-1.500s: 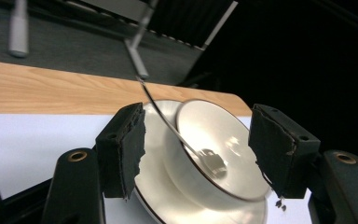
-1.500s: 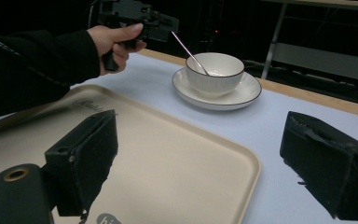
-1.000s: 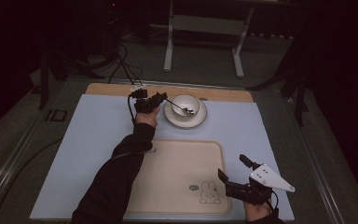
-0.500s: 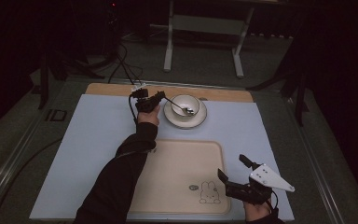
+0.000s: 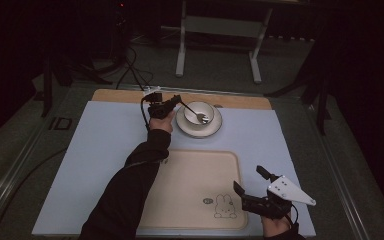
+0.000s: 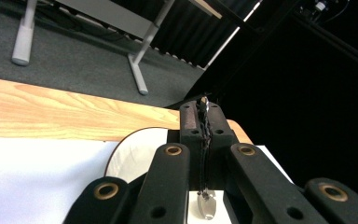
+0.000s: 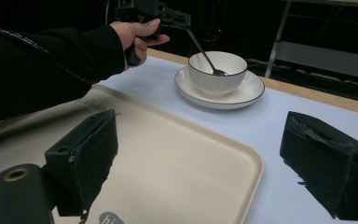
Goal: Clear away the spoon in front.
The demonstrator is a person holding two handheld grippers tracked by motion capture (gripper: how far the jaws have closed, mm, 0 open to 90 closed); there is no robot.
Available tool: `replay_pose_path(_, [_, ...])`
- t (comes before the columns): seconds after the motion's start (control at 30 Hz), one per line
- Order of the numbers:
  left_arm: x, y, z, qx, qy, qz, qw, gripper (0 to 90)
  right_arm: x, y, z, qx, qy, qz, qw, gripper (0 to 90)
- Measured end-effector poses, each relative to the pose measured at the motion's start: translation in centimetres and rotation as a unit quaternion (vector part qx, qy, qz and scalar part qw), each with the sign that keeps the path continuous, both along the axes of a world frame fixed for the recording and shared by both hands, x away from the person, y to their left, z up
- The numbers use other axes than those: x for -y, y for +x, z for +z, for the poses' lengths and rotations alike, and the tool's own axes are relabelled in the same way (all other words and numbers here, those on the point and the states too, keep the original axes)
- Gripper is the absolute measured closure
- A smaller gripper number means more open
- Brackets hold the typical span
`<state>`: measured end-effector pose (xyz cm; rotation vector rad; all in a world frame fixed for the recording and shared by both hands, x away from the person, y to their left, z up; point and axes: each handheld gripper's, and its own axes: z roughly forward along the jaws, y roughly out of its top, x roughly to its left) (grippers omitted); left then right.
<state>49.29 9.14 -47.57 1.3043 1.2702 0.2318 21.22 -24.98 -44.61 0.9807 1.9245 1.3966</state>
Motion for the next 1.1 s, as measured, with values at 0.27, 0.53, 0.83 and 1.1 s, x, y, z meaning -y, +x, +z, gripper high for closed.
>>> replay_pose_path(0.27, [0.2,-0.2,0.9,0.009,0.002,-0.008,0.9999,89.8,0.0,0.0,0.0,0.002,0.0,0.0,1.0,11.2])
replay_pose_path(0.53, [-0.5,-0.7,2.7,0.017,0.011,-0.01,0.9997,89.8,0.0,0.0,0.0,0.001,0.001,0.001,1.0,11.2])
replay_pose_path(0.83, [-1.3,-1.3,5.1,0.027,0.017,-0.017,0.9994,89.9,0.0,0.0,0.0,0.002,0.001,-0.002,1.0,11.1])
replay_pose_path(1.1, [-2.2,-2.2,7.3,0.04,0.025,-0.028,0.9985,89.9,0.0,0.0,0.0,0.003,0.0,-0.003,1.0,11.1])
